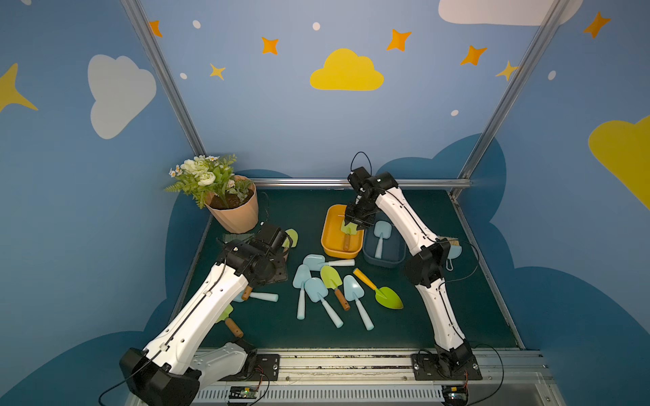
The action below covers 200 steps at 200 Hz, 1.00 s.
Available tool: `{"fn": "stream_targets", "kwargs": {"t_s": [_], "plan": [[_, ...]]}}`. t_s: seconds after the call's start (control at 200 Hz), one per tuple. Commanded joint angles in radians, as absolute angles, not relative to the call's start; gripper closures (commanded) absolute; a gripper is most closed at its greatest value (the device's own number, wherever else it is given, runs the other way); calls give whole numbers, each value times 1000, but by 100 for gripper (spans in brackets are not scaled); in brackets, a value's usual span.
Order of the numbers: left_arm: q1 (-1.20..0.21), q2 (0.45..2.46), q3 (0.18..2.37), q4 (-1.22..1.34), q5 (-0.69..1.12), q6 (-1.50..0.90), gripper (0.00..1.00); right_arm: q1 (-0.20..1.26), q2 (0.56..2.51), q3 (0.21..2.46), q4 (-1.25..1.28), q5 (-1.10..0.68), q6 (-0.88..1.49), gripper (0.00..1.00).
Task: Sort the small shovels by color and place them into the storage box
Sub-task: Place the shovel in the storage box, then pick up the shovel from the center of the board.
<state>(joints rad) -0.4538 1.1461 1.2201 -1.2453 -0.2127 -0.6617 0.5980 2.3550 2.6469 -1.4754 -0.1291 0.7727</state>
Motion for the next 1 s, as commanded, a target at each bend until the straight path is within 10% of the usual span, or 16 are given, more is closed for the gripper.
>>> {"fn": "stream_targets", "kwargs": {"t_s": [0.0, 0.996], "plan": [[-457, 1136, 1247, -1331, -254, -725, 48, 626, 2236, 2590, -1557, -69, 773, 51], [-296, 1342, 1031, -1175, -170, -1163, 42, 728, 1524, 1761, -1509, 186, 725, 50]]}}
